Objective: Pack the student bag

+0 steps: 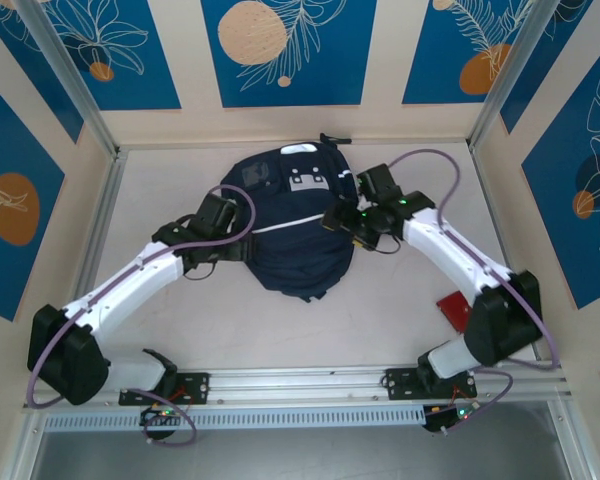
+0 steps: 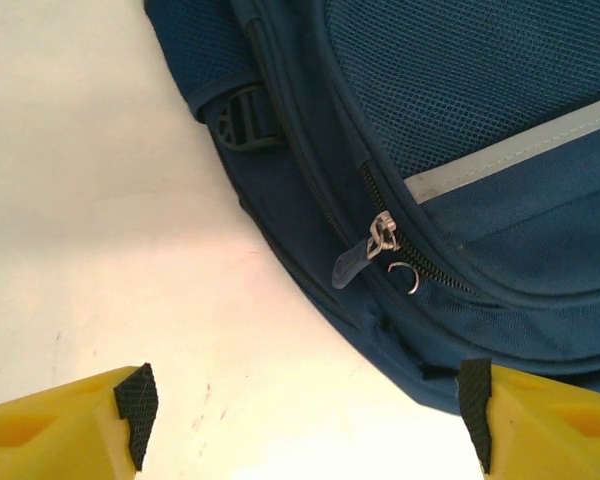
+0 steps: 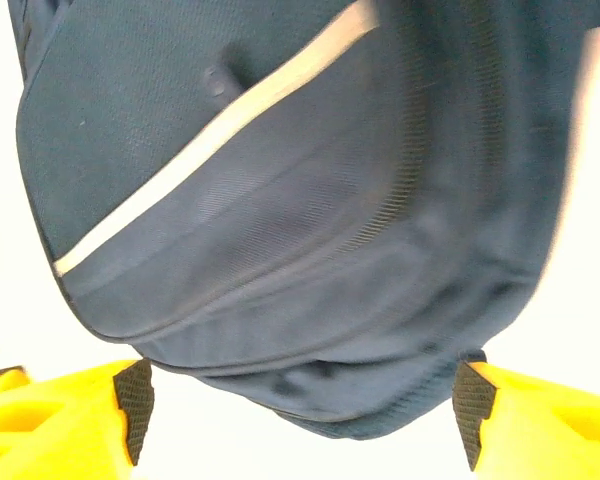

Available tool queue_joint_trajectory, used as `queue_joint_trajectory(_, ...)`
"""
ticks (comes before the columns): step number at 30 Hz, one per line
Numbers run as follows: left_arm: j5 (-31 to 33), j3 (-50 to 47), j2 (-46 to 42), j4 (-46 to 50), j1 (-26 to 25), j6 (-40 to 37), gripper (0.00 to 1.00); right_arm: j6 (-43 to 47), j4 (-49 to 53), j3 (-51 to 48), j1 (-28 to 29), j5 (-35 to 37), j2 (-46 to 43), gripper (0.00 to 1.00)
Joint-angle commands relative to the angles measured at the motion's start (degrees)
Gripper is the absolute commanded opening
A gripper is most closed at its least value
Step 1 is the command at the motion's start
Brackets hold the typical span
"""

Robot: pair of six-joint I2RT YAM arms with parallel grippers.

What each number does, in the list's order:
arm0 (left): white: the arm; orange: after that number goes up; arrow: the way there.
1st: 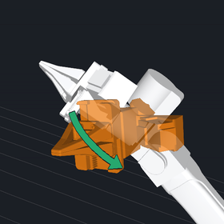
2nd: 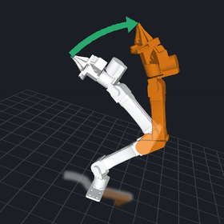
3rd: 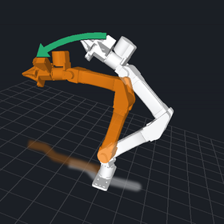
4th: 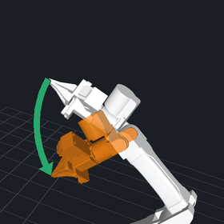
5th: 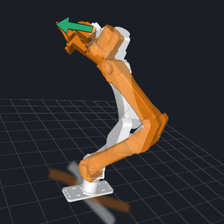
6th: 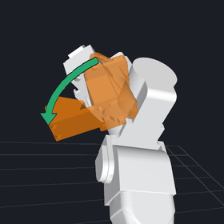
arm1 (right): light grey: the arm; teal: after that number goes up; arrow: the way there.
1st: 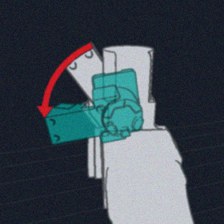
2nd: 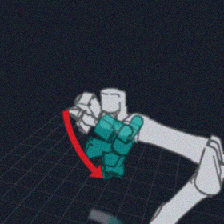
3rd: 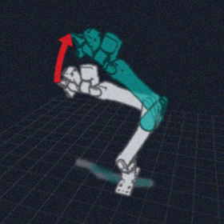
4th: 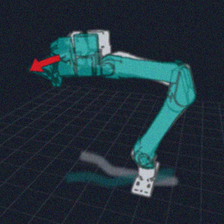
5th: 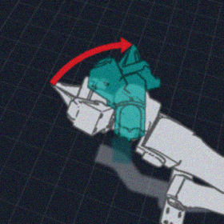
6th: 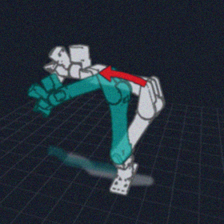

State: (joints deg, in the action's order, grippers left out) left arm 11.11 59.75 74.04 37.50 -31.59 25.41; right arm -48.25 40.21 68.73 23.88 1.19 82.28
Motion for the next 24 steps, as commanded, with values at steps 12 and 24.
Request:
queue_joint_trajectory(12, 1.1, 4.3, -1.9, 4.0, 0.4, 1.7, 1.00, 5.2, 7.0, -23.9, -32.5, 13.6, -12.9, 0.90)
queue_joint_trajectory(24, -1.3, 4.9, -2.2, 2.8, 0.4, 3.8, 1.00, 7.7, -0.2, -30.1, -50.8, 6.1, -11.3, 0.90)
